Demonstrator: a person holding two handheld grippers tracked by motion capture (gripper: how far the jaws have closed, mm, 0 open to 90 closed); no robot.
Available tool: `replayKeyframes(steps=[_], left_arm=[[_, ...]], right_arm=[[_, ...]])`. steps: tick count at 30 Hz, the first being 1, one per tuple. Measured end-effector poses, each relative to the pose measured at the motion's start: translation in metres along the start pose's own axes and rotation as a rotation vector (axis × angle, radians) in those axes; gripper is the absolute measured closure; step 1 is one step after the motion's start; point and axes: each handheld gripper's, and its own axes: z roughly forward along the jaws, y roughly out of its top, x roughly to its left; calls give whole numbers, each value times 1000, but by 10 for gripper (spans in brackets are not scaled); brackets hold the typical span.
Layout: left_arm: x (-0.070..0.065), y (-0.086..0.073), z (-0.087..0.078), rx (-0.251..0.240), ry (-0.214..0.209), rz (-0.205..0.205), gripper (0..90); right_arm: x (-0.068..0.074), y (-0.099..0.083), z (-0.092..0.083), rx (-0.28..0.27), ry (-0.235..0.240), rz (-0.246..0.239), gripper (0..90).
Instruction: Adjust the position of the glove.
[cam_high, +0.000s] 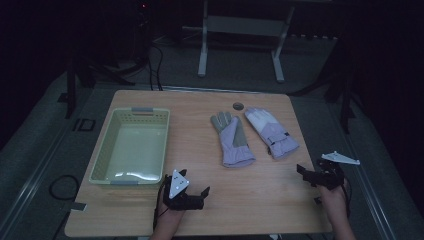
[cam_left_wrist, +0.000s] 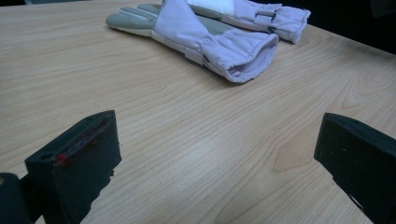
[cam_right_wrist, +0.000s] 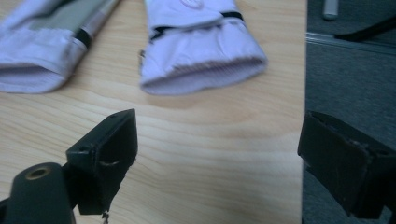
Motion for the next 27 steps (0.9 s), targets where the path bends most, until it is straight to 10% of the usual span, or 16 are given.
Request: replayKeyframes(steps=[9, 27], left_arm=[[1, 0, 0, -2, -4, -3, 5], [1, 0, 0, -1, -10, -7, 5]], right_arm=[[11, 30, -3, 48, 15, -9, 129], [43, 93, -12, -96, 39, -106, 200]])
